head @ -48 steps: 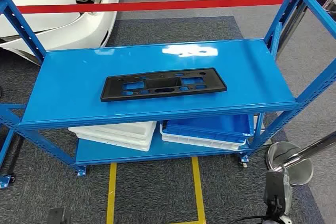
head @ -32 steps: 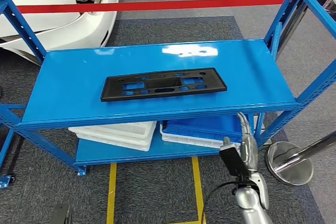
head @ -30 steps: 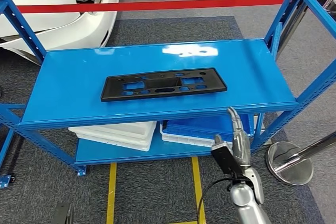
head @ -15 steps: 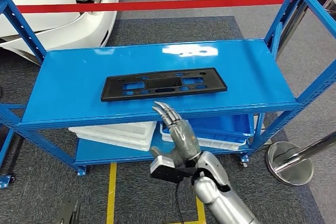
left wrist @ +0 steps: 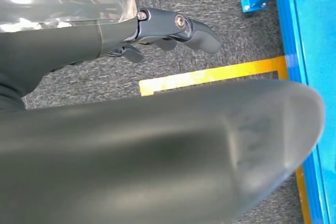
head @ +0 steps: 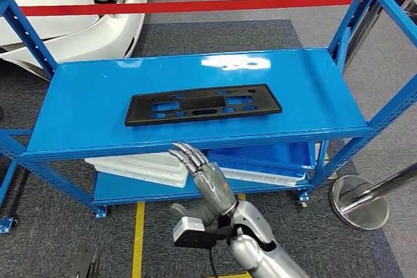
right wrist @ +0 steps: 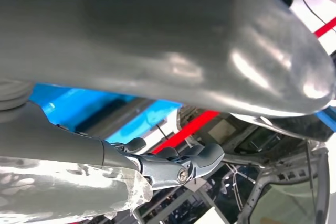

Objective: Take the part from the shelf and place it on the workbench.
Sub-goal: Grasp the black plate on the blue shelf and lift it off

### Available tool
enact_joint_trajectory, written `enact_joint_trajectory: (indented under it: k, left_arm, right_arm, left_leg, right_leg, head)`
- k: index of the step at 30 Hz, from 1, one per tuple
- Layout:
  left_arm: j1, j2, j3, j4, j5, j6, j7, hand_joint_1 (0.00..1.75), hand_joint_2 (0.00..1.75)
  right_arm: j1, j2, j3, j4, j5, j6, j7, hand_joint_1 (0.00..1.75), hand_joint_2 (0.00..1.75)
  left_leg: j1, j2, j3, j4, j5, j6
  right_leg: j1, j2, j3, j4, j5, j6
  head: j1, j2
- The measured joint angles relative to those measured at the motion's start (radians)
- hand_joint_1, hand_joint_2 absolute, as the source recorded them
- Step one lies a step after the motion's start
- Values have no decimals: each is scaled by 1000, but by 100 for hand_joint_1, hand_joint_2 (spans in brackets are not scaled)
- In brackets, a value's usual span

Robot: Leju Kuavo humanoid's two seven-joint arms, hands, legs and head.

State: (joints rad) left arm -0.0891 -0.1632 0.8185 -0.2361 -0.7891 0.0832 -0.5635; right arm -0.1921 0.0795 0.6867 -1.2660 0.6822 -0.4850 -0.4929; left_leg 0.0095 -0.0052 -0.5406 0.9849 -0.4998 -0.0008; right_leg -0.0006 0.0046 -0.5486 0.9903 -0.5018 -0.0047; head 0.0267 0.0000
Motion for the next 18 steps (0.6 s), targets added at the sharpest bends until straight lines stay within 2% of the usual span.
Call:
enact_joint_trajectory:
  k: [9,18]
  left_arm:
    - [8,-1,16,1,8,6,-2,0,0]
    - [11,-1,25,1,4,-2,-25,0,0]
  right_arm:
    - [74,-10,10,-57,4,-50,-11,0,0]
    - [129,-23,9,-118,48,-61,-5,0,0]
  left_leg:
    - [0,0,0,0,0,0]
    - [0,0,0,0,0,0]
  right_leg:
    - [0,0,0,0,0,0]
    - [0,0,0,0,0,0]
  head:
    - [0,0]
    - [0,0]
